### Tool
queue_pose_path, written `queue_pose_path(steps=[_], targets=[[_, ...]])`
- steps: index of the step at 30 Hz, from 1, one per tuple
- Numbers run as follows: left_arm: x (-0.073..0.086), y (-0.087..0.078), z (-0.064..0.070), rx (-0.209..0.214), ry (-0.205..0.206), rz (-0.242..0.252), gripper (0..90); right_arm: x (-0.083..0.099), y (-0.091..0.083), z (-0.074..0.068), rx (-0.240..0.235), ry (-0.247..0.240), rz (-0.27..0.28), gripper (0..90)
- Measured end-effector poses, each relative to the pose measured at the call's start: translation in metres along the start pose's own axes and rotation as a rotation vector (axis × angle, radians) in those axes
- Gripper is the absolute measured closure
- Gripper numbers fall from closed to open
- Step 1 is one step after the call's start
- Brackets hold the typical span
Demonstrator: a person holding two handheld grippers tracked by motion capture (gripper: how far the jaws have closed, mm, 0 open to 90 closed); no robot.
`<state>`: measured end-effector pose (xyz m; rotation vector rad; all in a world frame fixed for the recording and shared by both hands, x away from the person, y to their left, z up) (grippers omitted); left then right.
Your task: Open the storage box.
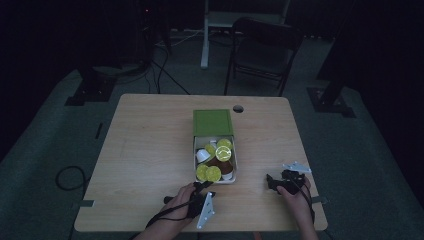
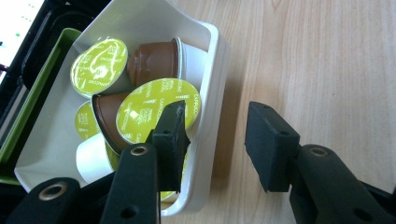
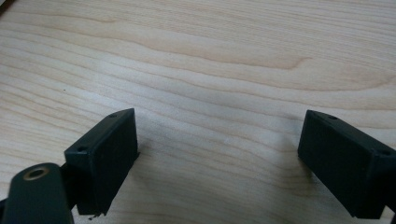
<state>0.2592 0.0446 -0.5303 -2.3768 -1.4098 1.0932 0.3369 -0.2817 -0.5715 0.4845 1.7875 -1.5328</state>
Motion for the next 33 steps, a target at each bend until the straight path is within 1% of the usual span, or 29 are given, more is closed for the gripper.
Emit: queue_pose_path(steps=[4,5,7,11,16,18,20,23,25,30,31,33], targets=[[0.002,-0.005,0.001,0.013,-0.028,0.003,59.2,0.000,0.000,0.000,0.000,0.000,0.000,11.6],[0.002,-0.006,0.001,0.013,-0.030,0.006,59.2,0.000,0.000,0.000,0.000,0.000,0.000,11.6],[0.004,-0.009,0.001,0.022,-0.041,-0.001,59.2,0.000,0.000,0.000,0.000,0.000,0.000,11.6],[0.008,-0.012,0.000,0.031,-0.085,0.007,59.1,0.000,0.000,0.000,0.000,0.000,0.000,11.6],[0.014,-0.017,-0.003,0.043,-0.117,-0.005,59.1,0.000,0.000,0.000,0.000,0.000,0.000,11.6],[0.017,-0.019,-0.004,0.047,-0.137,-0.001,59.1,0.000,0.000,0.000,0.000,0.000,0.000,11.6],[0.022,-0.022,-0.006,0.029,-0.149,-0.002,59.1,0.000,0.000,0.000,0.000,0.000,0.000,11.6],[0.032,-0.027,-0.008,0.017,-0.171,-0.022,59.1,0.000,0.000,0.000,0.000,0.000,0.000,11.6],[0.038,-0.029,-0.008,0.018,-0.178,-0.037,59.1,0.000,0.000,0.000,0.000,0.000,0.000,11.6],[0.051,-0.035,-0.009,0.017,-0.219,-0.055,59.1,0.000,0.000,0.000,0.000,0.001,0.000,11.6],[0.053,-0.035,-0.010,0.012,-0.230,-0.055,59.1,0.000,0.000,0.000,0.000,0.000,-0.001,11.6],[0.058,-0.037,-0.011,0.002,-0.238,-0.064,59.1,0.000,0.000,0.000,0.000,0.000,0.000,11.6]])
Point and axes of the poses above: each handheld gripper's, and its own axes: y roughly forward along the jaws, x roughly out of its underside, z roughly to its right, the point moved 3 cm from there along y, roughly forward along the jaws, and after that the axes turned 2 degrees about -x, right-handed, at the moved point
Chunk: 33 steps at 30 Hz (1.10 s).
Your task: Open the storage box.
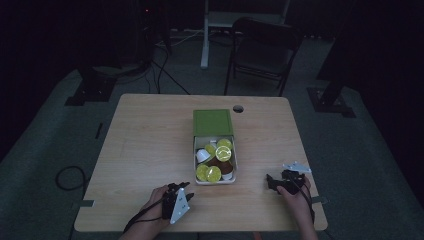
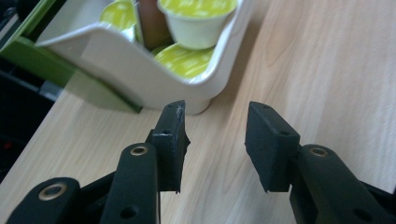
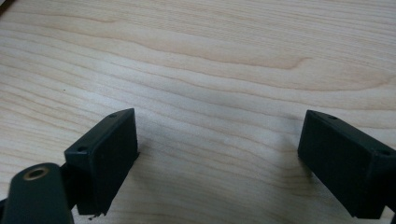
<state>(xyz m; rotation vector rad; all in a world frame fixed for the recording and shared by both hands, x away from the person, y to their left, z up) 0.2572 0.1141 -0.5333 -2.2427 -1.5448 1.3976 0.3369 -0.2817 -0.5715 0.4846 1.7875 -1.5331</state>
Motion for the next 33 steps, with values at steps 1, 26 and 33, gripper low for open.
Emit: queue_pose_path(steps=[1,26,33], targets=[[0.002,-0.001,-0.001,-0.004,-0.011,-0.003,59.0,0.000,0.000,0.000,0.000,0.000,0.000,11.6],[0.059,-0.015,-0.050,-0.111,-0.373,-0.035,57.6,0.000,0.000,0.000,0.000,0.000,0.000,11.6],[0.070,-0.019,-0.058,-0.120,-0.477,-0.040,56.4,0.000,0.000,0.000,0.000,0.000,0.000,11.5]])
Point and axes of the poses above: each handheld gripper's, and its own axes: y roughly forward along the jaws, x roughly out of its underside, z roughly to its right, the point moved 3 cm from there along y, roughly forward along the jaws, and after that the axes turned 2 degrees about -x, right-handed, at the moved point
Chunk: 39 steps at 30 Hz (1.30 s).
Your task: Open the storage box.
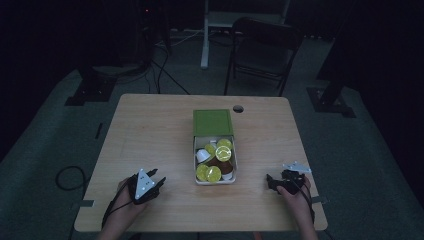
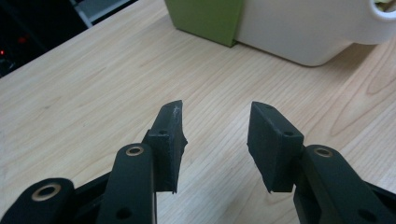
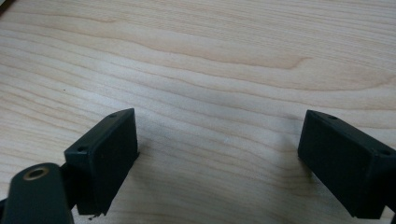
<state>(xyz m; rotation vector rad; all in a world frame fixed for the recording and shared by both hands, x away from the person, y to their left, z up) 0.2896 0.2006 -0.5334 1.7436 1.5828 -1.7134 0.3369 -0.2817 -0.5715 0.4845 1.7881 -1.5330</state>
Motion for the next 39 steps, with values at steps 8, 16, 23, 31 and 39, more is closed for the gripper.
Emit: queue_pose_path(steps=[8,16,23,31,39], targets=[[0.005,-0.004,-0.012,-0.006,-0.088,-0.006,53.9,0.000,0.000,-0.001,0.006,0.007,0.000,11.6],[0.012,-0.010,-0.025,-0.015,-0.182,-0.037,48.5,0.000,0.000,-0.001,0.006,0.006,0.000,11.5],[0.017,-0.012,-0.032,0.025,-0.261,-0.027,37.8,0.000,0.000,-0.001,0.006,0.006,0.000,11.5],[0.023,-0.014,-0.040,0.006,-0.319,-0.038,21.5,0.000,0.000,-0.001,0.006,0.007,0.000,11.5],[0.026,-0.014,-0.041,0.025,-0.337,-0.029,17.4,0.000,0.000,-0.001,0.006,0.007,0.000,11.6]])
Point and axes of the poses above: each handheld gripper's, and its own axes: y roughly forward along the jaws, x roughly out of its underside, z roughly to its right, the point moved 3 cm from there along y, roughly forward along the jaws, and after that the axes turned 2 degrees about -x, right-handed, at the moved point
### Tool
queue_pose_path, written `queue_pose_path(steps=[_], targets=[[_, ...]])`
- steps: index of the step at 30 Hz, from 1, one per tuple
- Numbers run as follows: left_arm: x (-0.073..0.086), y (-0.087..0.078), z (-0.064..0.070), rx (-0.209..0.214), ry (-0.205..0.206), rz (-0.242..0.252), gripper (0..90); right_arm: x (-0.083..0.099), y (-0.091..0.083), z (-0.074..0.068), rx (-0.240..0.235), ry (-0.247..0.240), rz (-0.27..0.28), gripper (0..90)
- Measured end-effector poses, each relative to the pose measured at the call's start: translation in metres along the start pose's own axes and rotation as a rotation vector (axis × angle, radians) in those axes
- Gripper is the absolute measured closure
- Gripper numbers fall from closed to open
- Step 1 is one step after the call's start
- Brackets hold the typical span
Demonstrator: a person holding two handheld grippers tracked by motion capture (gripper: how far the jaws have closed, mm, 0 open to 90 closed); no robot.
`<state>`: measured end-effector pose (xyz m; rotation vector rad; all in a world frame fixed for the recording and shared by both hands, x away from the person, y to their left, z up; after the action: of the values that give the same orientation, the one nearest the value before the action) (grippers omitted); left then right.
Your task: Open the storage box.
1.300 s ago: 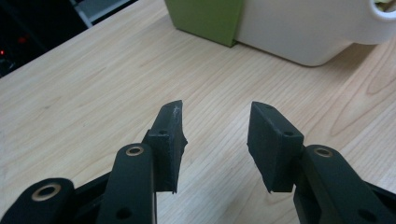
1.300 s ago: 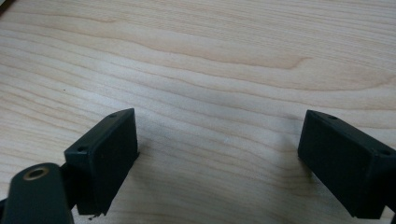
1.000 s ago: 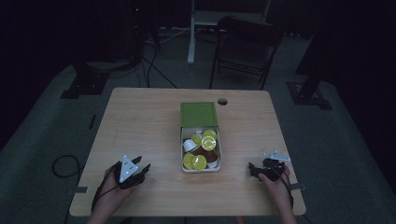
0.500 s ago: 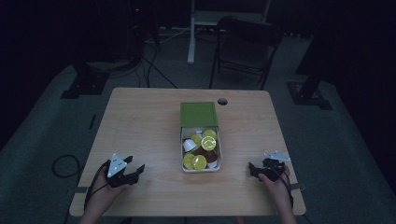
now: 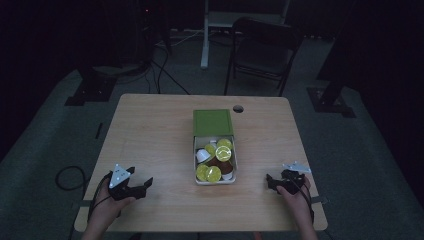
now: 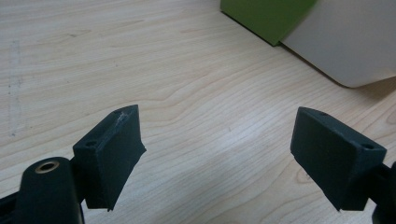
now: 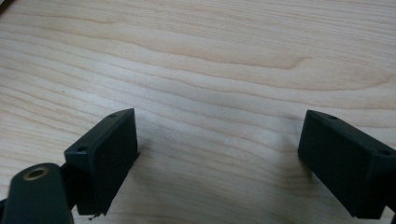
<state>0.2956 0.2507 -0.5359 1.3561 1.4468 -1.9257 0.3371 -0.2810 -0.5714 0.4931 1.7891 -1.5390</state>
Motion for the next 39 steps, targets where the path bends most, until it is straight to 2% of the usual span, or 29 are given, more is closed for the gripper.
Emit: queue_pose_path(steps=[10,12,18,27,30,34,36,39], targets=[[0.006,0.002,-0.008,-0.020,-0.043,-0.014,14.9,0.000,0.000,0.000,0.000,0.000,0.000,11.5],[0.007,0.002,-0.009,-0.024,-0.044,-0.023,9.8,0.000,0.000,0.000,0.000,0.001,0.000,11.5],[0.012,0.005,-0.013,-0.040,-0.047,-0.048,9.8,0.000,0.000,0.000,0.000,0.000,0.000,11.5],[0.021,0.011,-0.017,-0.061,-0.086,-0.085,9.8,0.000,0.000,-0.001,-0.019,-0.018,-0.002,10.6],[0.021,0.011,-0.017,-0.065,-0.082,-0.090,9.8,0.000,0.000,-0.001,-0.020,-0.018,-0.002,10.6],[0.022,0.013,-0.016,-0.088,-0.067,-0.144,9.9,0.000,0.000,-0.003,-0.036,-0.034,-0.004,10.6],[0.023,0.014,-0.016,-0.090,-0.065,-0.157,9.9,0.000,0.000,-0.003,-0.036,-0.034,-0.004,10.6],[0.024,0.016,-0.014,-0.091,-0.051,-0.210,9.8,0.000,0.000,-0.003,-0.037,-0.034,-0.005,10.6]])
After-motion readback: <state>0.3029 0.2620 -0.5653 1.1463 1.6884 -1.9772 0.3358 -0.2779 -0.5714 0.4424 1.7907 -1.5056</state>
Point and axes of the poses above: each handheld gripper's, and its own axes: y roughly forward along the jaws, x roughly out of its underside, z roughly to its right, the point moved 3 cm from there along y, roughly forward along the jaws, and after that the axes turned 2 degrees about -x, right-handed, at the moved point
